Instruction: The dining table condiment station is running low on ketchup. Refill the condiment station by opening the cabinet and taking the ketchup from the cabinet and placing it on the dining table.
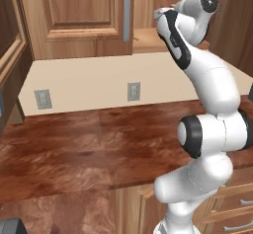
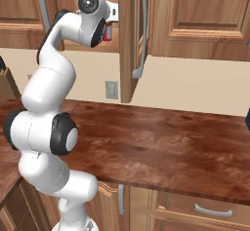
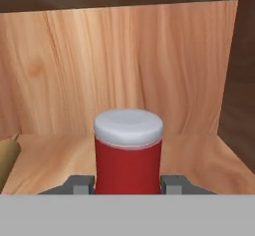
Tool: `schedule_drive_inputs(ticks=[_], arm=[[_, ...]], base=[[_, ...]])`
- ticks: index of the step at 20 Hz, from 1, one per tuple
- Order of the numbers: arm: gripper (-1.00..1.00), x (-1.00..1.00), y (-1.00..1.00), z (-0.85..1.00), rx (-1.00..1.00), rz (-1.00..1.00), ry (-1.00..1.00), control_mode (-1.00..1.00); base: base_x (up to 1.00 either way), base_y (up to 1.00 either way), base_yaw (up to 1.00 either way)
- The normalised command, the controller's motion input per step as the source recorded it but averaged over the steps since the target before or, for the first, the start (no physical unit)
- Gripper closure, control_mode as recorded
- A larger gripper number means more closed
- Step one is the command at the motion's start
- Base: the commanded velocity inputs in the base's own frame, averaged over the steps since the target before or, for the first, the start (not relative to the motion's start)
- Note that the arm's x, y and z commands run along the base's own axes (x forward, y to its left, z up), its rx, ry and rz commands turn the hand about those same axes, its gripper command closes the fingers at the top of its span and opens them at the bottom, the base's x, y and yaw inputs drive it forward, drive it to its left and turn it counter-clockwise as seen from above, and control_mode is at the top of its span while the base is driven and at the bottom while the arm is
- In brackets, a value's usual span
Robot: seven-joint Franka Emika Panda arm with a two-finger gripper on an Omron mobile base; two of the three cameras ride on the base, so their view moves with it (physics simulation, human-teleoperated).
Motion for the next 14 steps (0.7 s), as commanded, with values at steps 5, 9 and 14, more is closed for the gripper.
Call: schedule_drive_inputs(ticks=[5, 9, 14], arm=[[1.00, -1.00, 0.30, -0.06, 0.00, -0.01, -0.15, -1.00], [1.00, -1.00, 0.04, 0.00, 0.00, -0.01, -0.10, -1.00], [1.00, -1.00, -0.01, -0.01, 0.00, 0.00, -0.02, -1.00]], base=[[0.00, 0.00, 0.00], [0.00, 0.00, 0.00], [0.00, 0.00, 0.00]])
